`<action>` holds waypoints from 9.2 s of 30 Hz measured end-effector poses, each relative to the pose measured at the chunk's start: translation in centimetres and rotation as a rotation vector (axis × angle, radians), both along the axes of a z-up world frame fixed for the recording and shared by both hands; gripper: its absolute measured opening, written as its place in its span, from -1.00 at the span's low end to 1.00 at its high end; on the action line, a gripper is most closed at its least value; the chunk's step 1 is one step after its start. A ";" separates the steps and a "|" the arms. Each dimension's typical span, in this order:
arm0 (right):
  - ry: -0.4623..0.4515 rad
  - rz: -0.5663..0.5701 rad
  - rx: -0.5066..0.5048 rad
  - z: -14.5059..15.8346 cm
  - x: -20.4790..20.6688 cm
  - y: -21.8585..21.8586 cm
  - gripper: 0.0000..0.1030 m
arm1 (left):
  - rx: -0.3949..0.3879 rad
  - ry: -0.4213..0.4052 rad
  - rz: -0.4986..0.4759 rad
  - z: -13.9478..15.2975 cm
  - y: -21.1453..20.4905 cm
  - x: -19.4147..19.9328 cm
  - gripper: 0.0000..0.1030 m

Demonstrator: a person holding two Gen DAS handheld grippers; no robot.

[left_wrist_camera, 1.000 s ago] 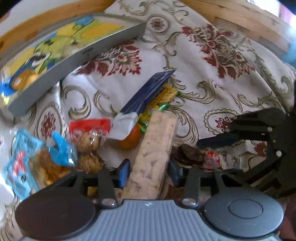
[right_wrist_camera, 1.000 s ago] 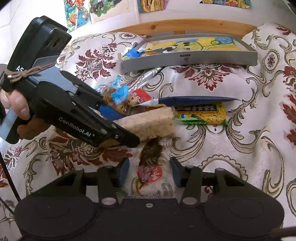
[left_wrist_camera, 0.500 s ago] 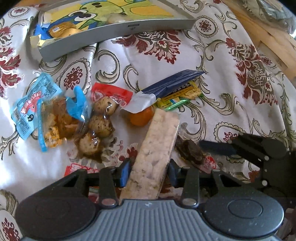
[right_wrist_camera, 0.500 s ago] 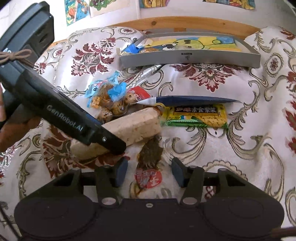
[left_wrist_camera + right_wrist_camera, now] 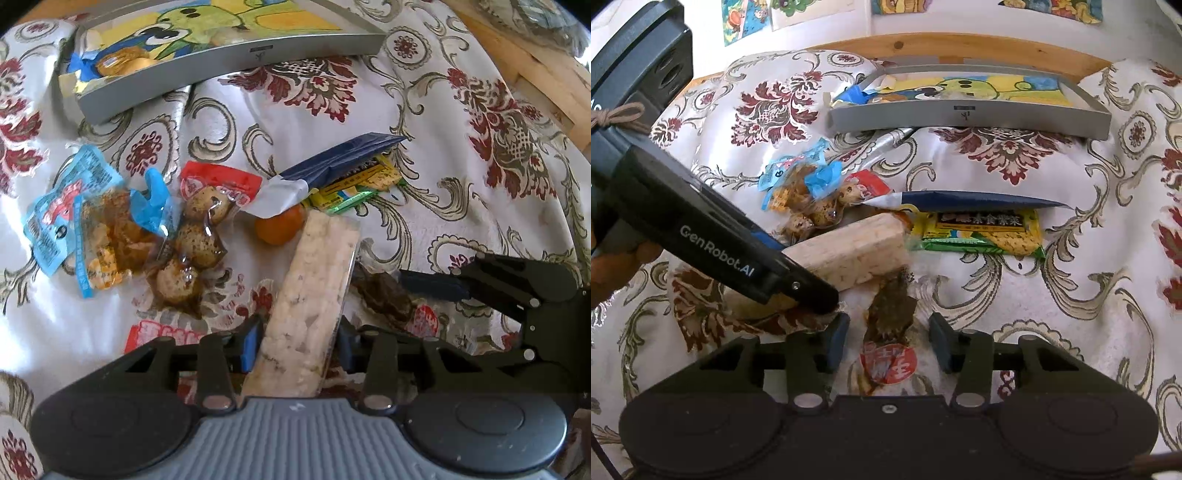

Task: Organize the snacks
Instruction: 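Grasp the long rice-cracker bar with the left tool and lift it, then carry the rice-cracker bar with the left tool to the tray while the right tool carries the brown packet there, then open both tools to release the bar and brown packet into the tray, then move both tools back over the snack pile, then lower the right tool onto the quail-egg bag while the left tool approaches the blue-topped snack bag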

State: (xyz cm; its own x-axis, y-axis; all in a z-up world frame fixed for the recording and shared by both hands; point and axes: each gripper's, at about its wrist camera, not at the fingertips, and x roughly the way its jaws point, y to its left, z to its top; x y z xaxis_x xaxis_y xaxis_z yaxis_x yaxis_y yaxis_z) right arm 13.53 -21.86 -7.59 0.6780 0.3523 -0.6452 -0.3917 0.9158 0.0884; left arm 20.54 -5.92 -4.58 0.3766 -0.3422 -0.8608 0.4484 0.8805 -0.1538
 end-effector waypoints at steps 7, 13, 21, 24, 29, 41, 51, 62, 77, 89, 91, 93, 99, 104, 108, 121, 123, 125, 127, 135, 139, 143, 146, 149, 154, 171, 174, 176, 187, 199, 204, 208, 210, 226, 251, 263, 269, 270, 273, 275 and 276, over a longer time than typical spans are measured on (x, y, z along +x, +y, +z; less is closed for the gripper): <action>-0.037 0.006 -0.043 0.5 -1.3 0.1 -0.10 | -0.011 0.038 0.103 0.5 0.3 -0.8 -0.19; -0.129 0.037 -0.166 0.7 -2.7 0.9 -0.10 | -0.014 0.054 0.164 1.2 0.9 -1.4 -0.24; -0.237 0.054 -0.283 1.3 -3.4 0.9 -0.10 | -0.055 0.050 0.165 1.8 1.0 -2.3 -0.30; -0.257 0.048 -0.287 1.7 -3.5 0.8 -0.10 | -0.049 0.027 0.151 1.9 0.6 -2.7 -0.30; -0.277 0.035 -0.272 2.1 -3.5 0.4 -0.10 | -0.077 0.014 0.142 2.3 0.4 -3.1 -0.30; -0.377 0.039 -0.287 4.7 -1.9 -0.1 -0.10 | -0.148 -0.068 0.174 5.1 1.1 -2.1 -0.30; -0.497 0.063 -0.269 8.9 2.7 0.4 -0.10 | -0.196 -0.168 0.217 8.4 2.0 1.5 -0.30; -0.429 0.042 -0.198 11.9 11.9 -1.3 -0.10 | -0.215 -0.304 0.318 11.7 3.5 8.1 -0.30; -0.398 -0.034 -0.148 11.2 24.7 0.3 -0.10 | -0.247 -0.310 0.449 9.8 4.3 19.2 -0.30; -0.318 -0.069 -0.099 8.5 27.1 0.1 -0.09 | -0.193 -0.289 0.445 6.8 3.0 21.8 -0.30; -0.310 -0.075 -0.097 8.2 27.2 0.0 -0.09 | -0.191 -0.286 0.443 6.6 2.9 21.9 -0.30; -0.297 -0.081 -0.082 8.0 27.4 -0.2 -0.09 | -0.183 -0.288 0.438 6.5 2.7 22.0 -0.30; -0.289 -0.090 -0.065 7.7 27.5 -0.3 -0.06 | -0.165 -0.296 0.416 6.2 2.1 22.0 -0.30; -0.289 -0.098 -0.065 7.6 27.5 -0.3 -0.02 | -0.160 -0.291 0.409 6.0 1.9 21.9 -0.27; -0.294 -0.109 -0.064 7.7 27.3 -0.4 0.14 | -0.153 -0.293 0.404 6.1 1.6 21.6 -0.17; -0.357 -0.187 -0.017 10.2 24.4 -2.6 0.93 | -0.147 -0.396 0.469 8.4 1.8 19.1 0.76; -0.367 -0.197 -0.012 10.9 23.7 -3.0 0.98 | -0.147 -0.417 0.481 8.9 1.9 18.5 0.87; -0.379 -0.202 -0.005 11.6 22.9 -3.3 0.98 | -0.152 -0.439 0.499 9.4 2.0 17.6 0.93; -0.390 -0.205 0.000 12.3 22.1 -3.5 0.98 | -0.157 -0.458 0.517 9.8 2.2 16.7 0.97; -0.433 -0.219 -0.011 14.5 17.8 -3.8 0.99 | -0.172 -0.509 0.556 11.3 2.8 12.5 0.99; -0.446 -0.219 -0.011 14.9 15.4 -4.0 0.99 | -0.170 -0.526 0.562 11.8 2.9 10.0 0.99; -0.452 -0.211 -0.021 15.3 13.0 -3.8 0.99 | -0.159 -0.542 0.558 12.0 2.9 7.4 0.99; -0.459 -0.195 -0.038 15.3 11.1 -3.5 0.99 | -0.156 -0.537 0.565 12.0 2.9 5.7 0.99; -0.472 -0.181 -0.046 15.5 9.2 -3.2 0.99 | -0.145 -0.529 0.567 12.0 3.0 4.1 0.99; -0.473 -0.161 -0.047 15.3 6.5 -2.8 0.99 | -0.124 -0.533 0.564 11.9 3.3 1.4 0.99; -0.385 -0.204 -0.039 12.0 -1.0 -3.0 0.99 | -0.077 -0.520 0.565 10.4 4.3 -5.1 0.99; -0.365 -0.217 -0.040 11.3 -1.8 -3.3 0.99 | -0.071 -0.513 0.563 10.1 4.4 -5.8 0.99; -0.345 -0.224 -0.035 10.8 -2.2 -3.5 0.99 | -0.068 -0.511 0.562 9.7 4.4 -6.3 0.99; -0.297 -0.209 -0.053 8.6 -4.0 -3.6 0.99 | -0.046 -0.477 0.567 7.3 4.4 -8.2 0.99; -0.229 -0.179 -0.053 6.8 -5.2 -2.6 0.99 | -0.013 -0.501 0.532 4.4 5.1 -10.7 0.99; -0.202 -0.167 -0.059 6.3 -5.3 -2.1 0.99 | -0.017 -0.505 0.503 3.7 5.5 -11.3 0.99; -0.178 -0.158 -0.061 5.8 -5.2 -1.7 0.99 | -0.020 -0.492 0.485 3.1 5.7 -11.5 0.99; -0.169 -0.155 -0.066 5.6 -5.2 -1.5 0.99 | -0.026 -0.478 0.488 3.0 5.9 -11.5 0.99; -0.130 -0.126 -0.073 4.9 -4.2 0.1 0.99 | -0.018 -0.483 0.495 2.8 6.7 -11.1 0.99; -0.105 0.027 -0.022 3.5 1.0 0.2 0.99 | -0.017 -0.430 0.440 2.3 7.1 -6.5 0.99; 0.002 0.130 0.131 1.8 4.1 5.0 0.93 | -0.066 -0.271 0.340 2.5 9.1 0.6 0.99; 0.046 0.121 0.145 0.8 5.9 7.6 0.75 | -0.114 -0.208 0.326 2.1 10.0 2.8 0.99; 0.056 0.113 0.152 0.6 6.3 7.9 0.73 | -0.124 -0.201 0.321 2.0 10.1 3.0 0.99; 0.064 0.087 0.160 0.3 7.2 8.9 0.62 | -0.160 -0.175 0.300 1.9 10.3 3.5 0.99; 0.051 0.075 0.159 0.3 7.6 9.5 0.53 | -0.174 -0.161 0.295 1.7 10.4 3.7 0.99; 0.045 0.068 0.157 0.3 7.8 9.7 0.49 | -0.181 -0.156 0.291 1.7 10.4 3.8 0.99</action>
